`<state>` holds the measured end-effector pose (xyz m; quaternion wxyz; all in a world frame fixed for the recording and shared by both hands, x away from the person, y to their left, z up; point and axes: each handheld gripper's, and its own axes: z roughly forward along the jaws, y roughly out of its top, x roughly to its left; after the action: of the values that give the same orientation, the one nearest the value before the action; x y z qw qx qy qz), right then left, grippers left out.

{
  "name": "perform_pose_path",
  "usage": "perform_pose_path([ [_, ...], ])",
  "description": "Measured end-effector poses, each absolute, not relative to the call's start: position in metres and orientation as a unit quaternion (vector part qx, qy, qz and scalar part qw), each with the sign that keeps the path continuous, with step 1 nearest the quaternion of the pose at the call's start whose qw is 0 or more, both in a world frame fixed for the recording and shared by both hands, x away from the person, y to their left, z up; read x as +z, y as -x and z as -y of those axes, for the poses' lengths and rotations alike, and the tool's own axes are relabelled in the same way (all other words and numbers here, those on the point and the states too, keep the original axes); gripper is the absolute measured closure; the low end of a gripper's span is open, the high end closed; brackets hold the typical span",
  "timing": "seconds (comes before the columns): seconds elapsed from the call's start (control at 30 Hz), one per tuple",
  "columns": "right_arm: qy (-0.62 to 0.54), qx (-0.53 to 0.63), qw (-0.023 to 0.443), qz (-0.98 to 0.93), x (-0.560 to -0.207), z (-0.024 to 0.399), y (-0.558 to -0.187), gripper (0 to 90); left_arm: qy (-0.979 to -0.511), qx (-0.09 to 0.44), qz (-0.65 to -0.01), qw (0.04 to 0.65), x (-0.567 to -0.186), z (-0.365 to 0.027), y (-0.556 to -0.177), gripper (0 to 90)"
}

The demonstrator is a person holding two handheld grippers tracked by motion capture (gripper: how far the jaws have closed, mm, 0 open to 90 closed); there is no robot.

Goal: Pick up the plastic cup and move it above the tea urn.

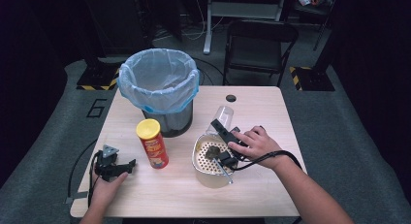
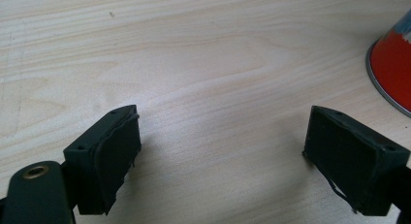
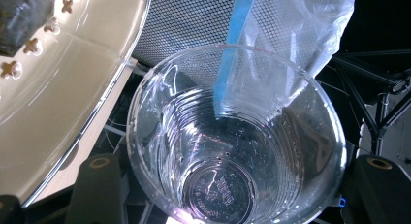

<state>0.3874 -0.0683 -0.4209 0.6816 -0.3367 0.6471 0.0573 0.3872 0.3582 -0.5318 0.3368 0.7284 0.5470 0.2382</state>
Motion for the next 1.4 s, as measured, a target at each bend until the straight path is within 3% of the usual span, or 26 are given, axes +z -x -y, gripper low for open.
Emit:
perform_pose_path([
  [1.4, 0.332, 0.068, 0.710, -0.617, -0.4158, 0.0680, -0.3799, 34.0, -0.729, 0.239, -0.546, 0.337, -0.5319, -0.3582, -0.3873, 12.4],
])
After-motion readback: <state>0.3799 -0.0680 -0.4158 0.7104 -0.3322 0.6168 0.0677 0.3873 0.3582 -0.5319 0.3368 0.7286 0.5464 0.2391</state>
